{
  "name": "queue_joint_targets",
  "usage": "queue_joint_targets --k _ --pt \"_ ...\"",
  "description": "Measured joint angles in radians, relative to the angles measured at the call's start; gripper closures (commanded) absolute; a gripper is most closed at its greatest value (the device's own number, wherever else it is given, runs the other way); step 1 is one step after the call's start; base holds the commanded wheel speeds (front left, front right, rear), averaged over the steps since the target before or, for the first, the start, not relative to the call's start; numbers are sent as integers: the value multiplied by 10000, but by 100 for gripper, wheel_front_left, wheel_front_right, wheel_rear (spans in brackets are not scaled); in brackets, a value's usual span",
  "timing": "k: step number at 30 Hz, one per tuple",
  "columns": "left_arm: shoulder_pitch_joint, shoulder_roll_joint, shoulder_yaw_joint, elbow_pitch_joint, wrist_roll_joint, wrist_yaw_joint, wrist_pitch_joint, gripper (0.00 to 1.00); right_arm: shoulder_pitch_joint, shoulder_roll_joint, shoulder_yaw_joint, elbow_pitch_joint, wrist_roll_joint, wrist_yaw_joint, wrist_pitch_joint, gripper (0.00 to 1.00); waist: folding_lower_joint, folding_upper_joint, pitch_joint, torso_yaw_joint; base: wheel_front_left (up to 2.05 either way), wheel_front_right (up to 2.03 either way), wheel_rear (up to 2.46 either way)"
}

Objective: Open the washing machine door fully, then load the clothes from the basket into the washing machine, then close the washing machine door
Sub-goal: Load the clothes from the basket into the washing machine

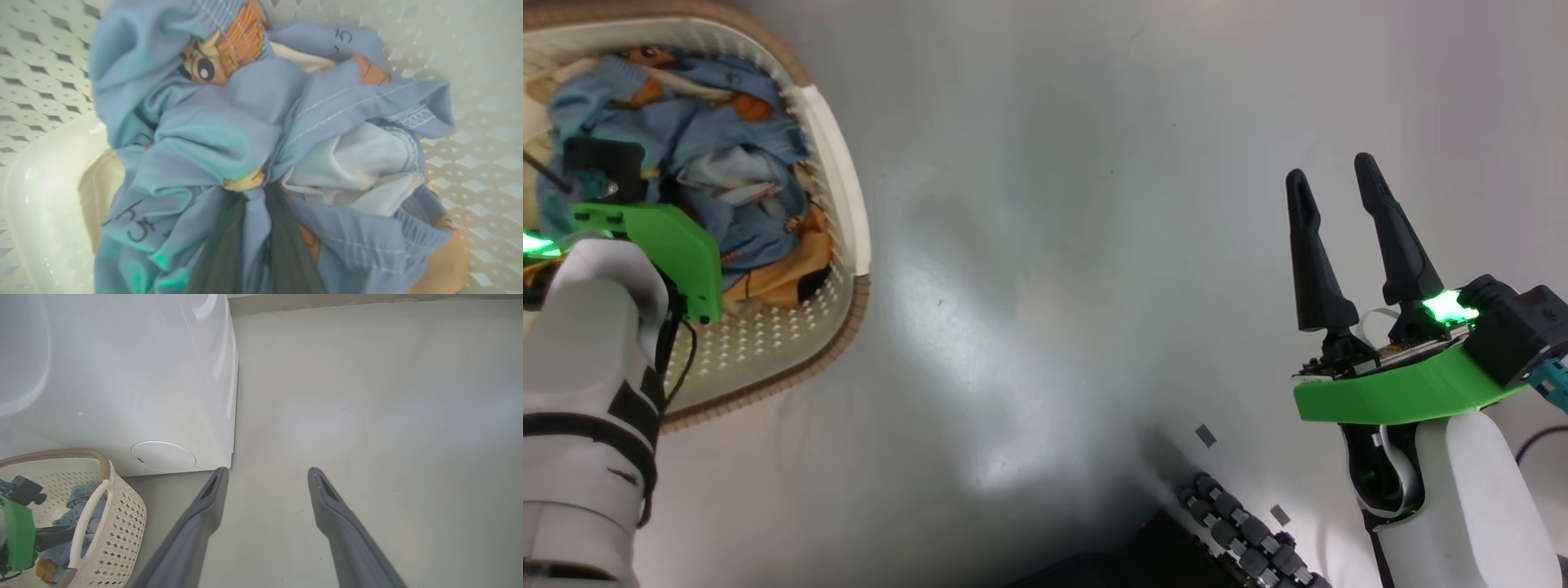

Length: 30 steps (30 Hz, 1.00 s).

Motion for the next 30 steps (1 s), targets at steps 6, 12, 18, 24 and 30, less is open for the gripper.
queue_joint_targets --k 6,12,18,24,30 --pt "496 -290 268 -236 -426 0 -652 100 -30 2 -130 198 46 2 0 0 0 0 -414 196 0 0 0" --pt "1908 -522 380 -1538 -635 35 -826 100 23 0 -297 376 -13 2 0 0 0 0 -1200 470 0 0 0" --pt "3832 -849 648 -3536 -759 213 -842 100 452 -84 -305 591 -144 2 0 0 -1 0 -2267 751 0 0 0" --pt "5654 -1103 823 -4884 -815 213 -842 100 1257 -242 -349 738 -230 2 0 0 -2 0 -3551 1031 0 0 0" --pt "7423 -1233 1147 -6286 -842 360 -840 100 2208 -405 -491 863 -311 2 0 0 -2 0 -4943 1325 0 0 0"
